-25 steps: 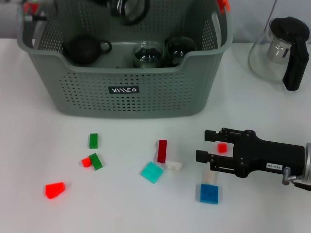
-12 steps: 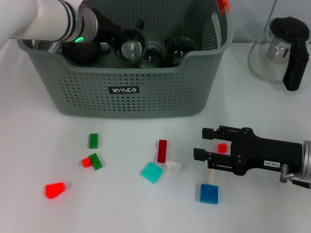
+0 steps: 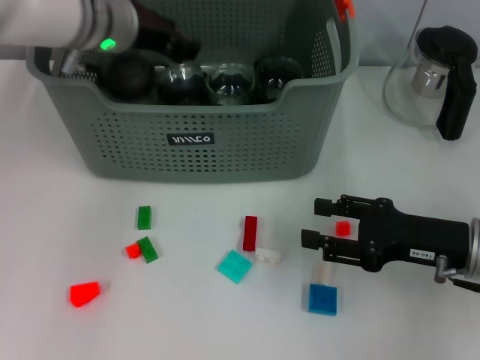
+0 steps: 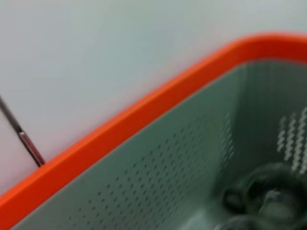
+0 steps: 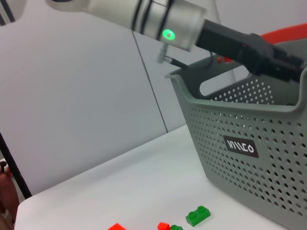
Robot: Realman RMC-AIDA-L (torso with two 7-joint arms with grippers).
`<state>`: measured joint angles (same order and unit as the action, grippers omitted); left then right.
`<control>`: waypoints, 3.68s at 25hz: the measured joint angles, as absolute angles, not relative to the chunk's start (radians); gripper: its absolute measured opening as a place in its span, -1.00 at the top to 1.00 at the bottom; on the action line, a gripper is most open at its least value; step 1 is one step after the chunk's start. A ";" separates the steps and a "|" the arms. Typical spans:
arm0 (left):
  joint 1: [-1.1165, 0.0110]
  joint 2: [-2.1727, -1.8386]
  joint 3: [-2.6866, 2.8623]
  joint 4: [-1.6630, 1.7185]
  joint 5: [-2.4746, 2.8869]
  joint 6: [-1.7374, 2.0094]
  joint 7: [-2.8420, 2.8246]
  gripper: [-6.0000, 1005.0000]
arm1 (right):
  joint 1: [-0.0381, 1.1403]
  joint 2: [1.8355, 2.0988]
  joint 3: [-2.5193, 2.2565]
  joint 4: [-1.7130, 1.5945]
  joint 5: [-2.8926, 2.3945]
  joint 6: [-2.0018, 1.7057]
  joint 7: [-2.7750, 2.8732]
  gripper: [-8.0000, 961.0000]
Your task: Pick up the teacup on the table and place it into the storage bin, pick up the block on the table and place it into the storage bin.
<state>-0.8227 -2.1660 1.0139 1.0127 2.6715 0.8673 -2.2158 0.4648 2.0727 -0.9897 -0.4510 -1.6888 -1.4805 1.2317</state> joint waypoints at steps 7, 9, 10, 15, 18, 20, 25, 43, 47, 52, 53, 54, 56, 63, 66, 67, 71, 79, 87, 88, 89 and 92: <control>-0.707 -2.134 0.799 1.234 2.282 1.262 -2.135 -0.15 | 0.463 2.072 -0.993 -0.451 -1.689 -1.480 1.232 -0.48; -0.697 -2.118 0.688 1.234 2.196 1.420 -2.091 -0.30 | 0.464 2.072 -0.993 -0.451 -1.689 -1.480 1.232 -0.48; -0.691 -2.107 0.632 1.224 2.165 1.504 -2.068 -0.38 | 0.464 2.072 -0.993 -0.451 -1.689 -1.480 1.232 -0.48; -0.629 -2.090 0.498 1.197 2.124 1.821 -1.889 -0.64 | 0.465 2.071 -0.992 -0.451 -1.689 -1.479 1.238 -0.49; -0.545 -2.122 0.486 1.200 2.123 1.891 -1.673 -0.64 | 0.466 2.070 -0.992 -0.451 -1.689 -1.476 1.240 -0.49; -0.498 -2.144 0.489 1.195 2.129 1.891 -1.582 -0.64 | 0.466 2.069 -0.993 -0.451 -1.689 -1.474 1.240 -0.49; -0.454 -2.167 0.514 1.144 2.216 1.823 -1.494 -0.63 | 0.462 2.069 -0.988 -0.450 -1.689 -1.474 1.242 -0.49; -0.459 -2.166 0.527 0.861 2.404 1.570 -1.190 -0.61 | 0.461 2.068 -0.989 -0.438 -1.689 -1.448 1.243 -0.49; -0.464 -2.166 0.535 0.839 2.430 1.533 -1.194 -0.61 | 0.461 2.068 -0.990 -0.438 -1.689 -1.448 1.243 -0.49; -0.465 -2.167 0.541 0.831 2.433 1.488 -1.198 -0.54 | 0.460 2.068 -0.993 -0.437 -1.689 -1.448 1.243 -0.49; -0.465 -2.167 0.543 0.828 2.433 1.478 -1.198 -0.52 | 0.460 2.068 -0.993 -0.437 -1.689 -1.448 1.243 -0.49; -0.465 -2.168 0.545 0.827 2.433 1.474 -1.198 -0.50 | 0.460 2.068 -0.993 -0.436 -1.689 -1.448 1.243 -0.49; -0.464 -2.169 0.549 0.826 2.434 1.457 -1.198 -0.47 | 0.460 2.068 -0.993 -0.434 -1.689 -1.449 1.243 -0.49; -0.459 -2.171 0.551 0.825 2.440 1.440 -1.195 -0.41 | 0.460 2.065 -0.990 -0.428 -1.689 -1.452 1.243 -0.48; -0.459 -2.171 0.558 0.825 2.457 1.427 -1.197 -0.41 | 0.460 2.065 -0.989 -0.428 -1.689 -1.454 1.243 -0.48; -0.459 -2.171 0.561 0.824 2.459 1.422 -1.198 -0.40 | 0.460 2.065 -0.989 -0.428 -1.689 -1.454 1.243 -0.48; -0.459 -2.172 0.566 0.817 2.460 1.408 -1.198 -0.39 | 0.460 2.065 -0.990 -0.428 -1.689 -1.454 1.243 -0.49; -0.462 -2.172 0.563 0.813 2.459 1.403 -1.198 -0.27 | 0.460 2.065 -0.990 -0.428 -1.689 -1.454 1.242 -0.49; -0.471 -2.167 0.563 0.827 2.462 1.389 -1.254 0.06 | 0.460 2.063 -0.991 -0.427 -1.689 -1.454 1.243 -0.49; -0.472 -2.167 0.563 0.830 2.462 1.393 -1.255 0.11 | 0.460 2.063 -0.990 -0.426 -1.689 -1.454 1.243 -0.49; -0.472 -2.167 0.562 0.833 2.462 1.400 -1.256 0.16 | 0.460 2.063 -0.990 -0.426 -1.689 -1.454 1.243 -0.49; -0.473 -2.164 0.548 0.885 2.451 1.517 -1.280 0.20 | 0.460 2.063 -0.989 -0.426 -1.689 -1.455 1.243 -0.49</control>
<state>-0.4727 -2.1640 0.5483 0.8848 2.4510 1.5170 -1.2800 0.4603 2.0631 -0.9887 -0.4263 -1.6889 -1.4553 1.2425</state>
